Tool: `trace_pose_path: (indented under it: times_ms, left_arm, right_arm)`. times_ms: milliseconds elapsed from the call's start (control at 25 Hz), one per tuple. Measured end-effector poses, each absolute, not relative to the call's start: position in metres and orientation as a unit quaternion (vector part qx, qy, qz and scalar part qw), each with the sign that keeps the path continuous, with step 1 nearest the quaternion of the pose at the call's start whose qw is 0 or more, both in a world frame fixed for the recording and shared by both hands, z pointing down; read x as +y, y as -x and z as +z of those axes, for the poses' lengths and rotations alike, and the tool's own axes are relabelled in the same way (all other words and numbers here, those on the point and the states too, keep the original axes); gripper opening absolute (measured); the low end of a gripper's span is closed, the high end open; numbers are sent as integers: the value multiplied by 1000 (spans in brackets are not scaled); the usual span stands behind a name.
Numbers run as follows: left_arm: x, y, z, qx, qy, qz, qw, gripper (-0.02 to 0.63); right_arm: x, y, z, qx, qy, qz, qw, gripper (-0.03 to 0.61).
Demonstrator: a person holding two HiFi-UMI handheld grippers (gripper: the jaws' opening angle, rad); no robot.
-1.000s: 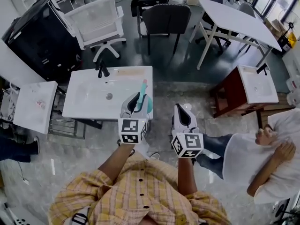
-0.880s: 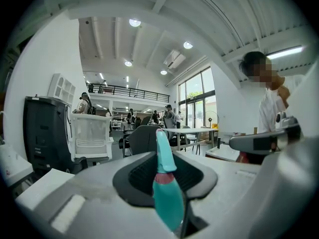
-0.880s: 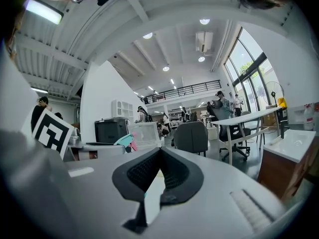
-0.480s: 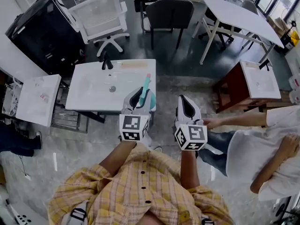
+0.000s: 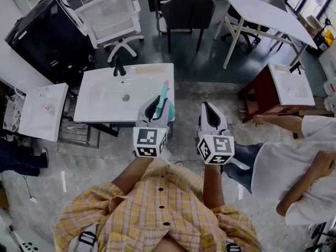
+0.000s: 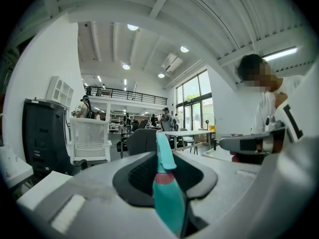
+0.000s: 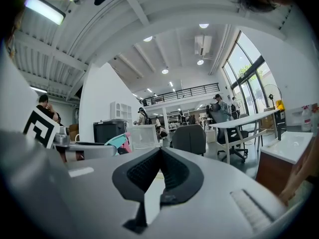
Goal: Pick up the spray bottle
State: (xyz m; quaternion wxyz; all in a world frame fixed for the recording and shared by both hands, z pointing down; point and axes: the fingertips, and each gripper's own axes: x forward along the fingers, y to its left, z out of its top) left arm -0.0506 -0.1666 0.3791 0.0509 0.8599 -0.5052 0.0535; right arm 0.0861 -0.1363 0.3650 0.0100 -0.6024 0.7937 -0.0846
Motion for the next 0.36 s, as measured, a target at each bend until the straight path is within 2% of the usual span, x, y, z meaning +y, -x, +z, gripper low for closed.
trace_pose_path:
  times_ms: [360]
  left_arm:
    - [-163,53,379,-504,-861,49,47,97]
  right_arm:
    - [-134,-85,369,792,605,-85,10,-2]
